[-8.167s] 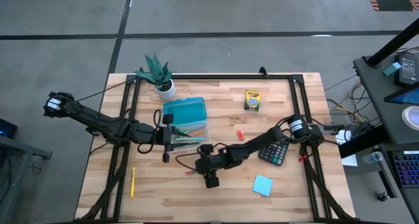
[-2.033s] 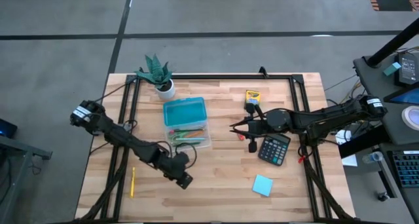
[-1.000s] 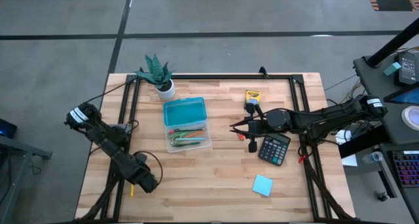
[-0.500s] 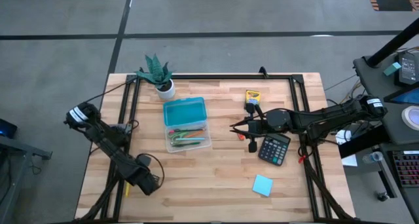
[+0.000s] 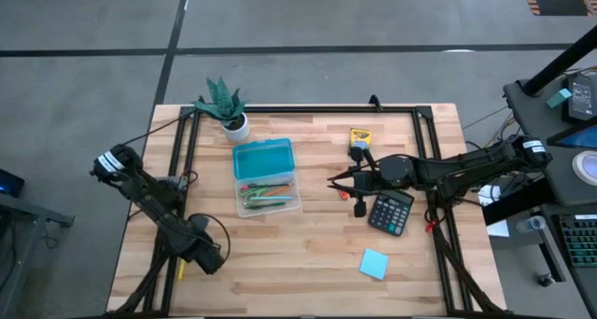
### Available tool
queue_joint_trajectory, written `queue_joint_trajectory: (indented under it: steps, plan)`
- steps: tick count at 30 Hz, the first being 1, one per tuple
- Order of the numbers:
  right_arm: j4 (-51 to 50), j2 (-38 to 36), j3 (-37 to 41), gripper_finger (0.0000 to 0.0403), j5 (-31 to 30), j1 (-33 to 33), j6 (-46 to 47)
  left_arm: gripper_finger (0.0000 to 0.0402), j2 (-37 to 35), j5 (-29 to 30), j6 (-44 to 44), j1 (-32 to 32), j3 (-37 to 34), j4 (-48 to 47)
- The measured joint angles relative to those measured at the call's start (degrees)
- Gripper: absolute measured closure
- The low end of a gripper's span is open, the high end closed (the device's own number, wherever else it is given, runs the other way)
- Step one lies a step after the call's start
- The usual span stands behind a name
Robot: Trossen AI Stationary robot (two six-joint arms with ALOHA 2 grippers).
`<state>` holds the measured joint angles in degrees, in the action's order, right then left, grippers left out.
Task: Pack school essentials
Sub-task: Put the yellow pen into the blue supply box
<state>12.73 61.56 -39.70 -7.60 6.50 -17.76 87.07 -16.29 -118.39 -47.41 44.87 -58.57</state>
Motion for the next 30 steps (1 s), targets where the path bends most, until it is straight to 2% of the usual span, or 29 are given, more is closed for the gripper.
queue_joint_trajectory:
  steps: [3, 7, 20, 23, 30]
  plan:
    - [0.01, 0.00, 0.00, 0.0339, 0.00, 0.00, 0.00, 0.0349, 0.86, -3.31, 0.02, -0.07, 0.17, -2.35]
    - [0.01, 0.00, 0.00, 0.0339, 0.00, 0.00, 0.00, 0.0395, 2.34, -4.08, 0.05, -0.29, -0.03, -2.52]
    - [-0.03, 0.00, 0.00, 0.0339, 0.00, 0.00, 0.14, 0.0400, 9.43, -6.00, 3.54, -0.19, 0.22, 0.92]
    - [-0.07, 0.00, 0.00, 0.0339, 0.00, 0.00, 0.13, 0.0400, 9.34, -5.06, 3.53, 0.15, 1.26, 0.87]
    - [-0.01, 0.02, 0.00, 0.0339, -0.02, -0.02, -0.24, 0.0400, 4.31, 0.11, 3.41, 0.56, 2.60, 1.38]
